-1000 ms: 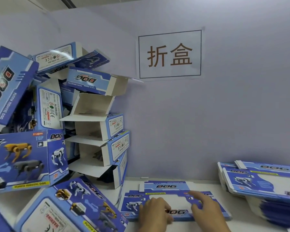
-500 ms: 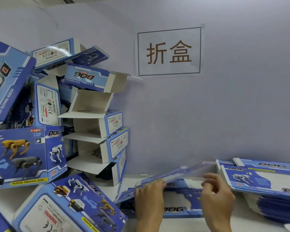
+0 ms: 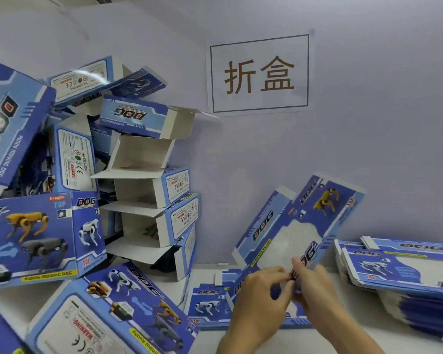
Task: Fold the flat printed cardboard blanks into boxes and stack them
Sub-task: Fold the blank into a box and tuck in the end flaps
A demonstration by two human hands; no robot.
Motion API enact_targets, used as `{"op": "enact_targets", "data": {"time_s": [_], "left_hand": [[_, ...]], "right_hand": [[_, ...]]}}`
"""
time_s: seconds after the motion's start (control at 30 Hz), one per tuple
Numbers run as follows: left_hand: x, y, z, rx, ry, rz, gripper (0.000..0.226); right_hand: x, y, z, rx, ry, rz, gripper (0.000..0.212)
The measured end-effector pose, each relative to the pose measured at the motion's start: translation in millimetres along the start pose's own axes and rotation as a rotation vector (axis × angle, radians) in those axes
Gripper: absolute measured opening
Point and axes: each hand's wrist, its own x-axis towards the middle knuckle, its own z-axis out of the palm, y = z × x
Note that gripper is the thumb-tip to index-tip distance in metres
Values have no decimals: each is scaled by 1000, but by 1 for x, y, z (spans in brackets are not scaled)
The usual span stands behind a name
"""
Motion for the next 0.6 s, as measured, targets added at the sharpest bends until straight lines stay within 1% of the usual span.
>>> {"op": "enact_targets", "data": {"time_s": [0.07, 0.17, 0.2, 0.3, 0.4, 0.43, 0.47, 0.5, 0.6], "left_hand": [[1, -1, -4, -84, 83, -53, 21], [5, -2, -16, -136, 286, -150, 14], [7, -2, -22, -161, 362, -161, 16], [10, 1, -42, -244, 560, -194, 28], [13, 4, -56, -345, 633, -218, 57], [14, 8, -58, -361, 644, -216, 63], [15, 13, -60, -377, 645, -212, 64], [15, 16, -61, -404, 630, -198, 59], [16, 26, -59, -493, 555, -98, 17]], "right_hand": [[4, -7, -8, -61, 2, -70, 19], [5, -22, -16, -197, -25, -197, 19], [4, -26, -18, -209, -35, -236, 16], [1, -39, -25, -166, -66, -340, 5], [-3, -52, -31, -85, -112, -410, 22], [-4, -56, -34, -66, -140, -414, 27], [-4, -59, -35, -56, -173, -415, 29], [-4, -61, -36, -51, -201, -418, 30], [-5, -63, -33, -19, -266, -435, 38]]}}
